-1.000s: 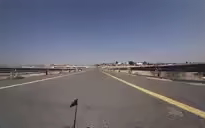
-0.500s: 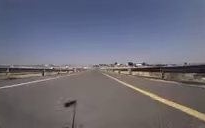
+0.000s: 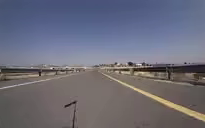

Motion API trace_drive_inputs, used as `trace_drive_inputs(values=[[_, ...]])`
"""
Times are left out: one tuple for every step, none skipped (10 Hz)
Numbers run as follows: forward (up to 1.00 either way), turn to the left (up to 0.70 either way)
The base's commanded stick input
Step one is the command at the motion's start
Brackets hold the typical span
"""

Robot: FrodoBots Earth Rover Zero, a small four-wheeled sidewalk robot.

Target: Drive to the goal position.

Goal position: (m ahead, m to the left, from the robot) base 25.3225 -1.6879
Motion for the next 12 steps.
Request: trace_drive_inputs(values=[[1.00, 0.00], [1.00, 0.00], [1.00, 0.00], [1.00, 0.00], [1.00, 0.00], [1.00, 0.00], [1.00, 0.00], [1.00, 0.00], [1.00, 0.00], [1.00, 0.00], [1.00, 0.00], [1.00, 0.00]])
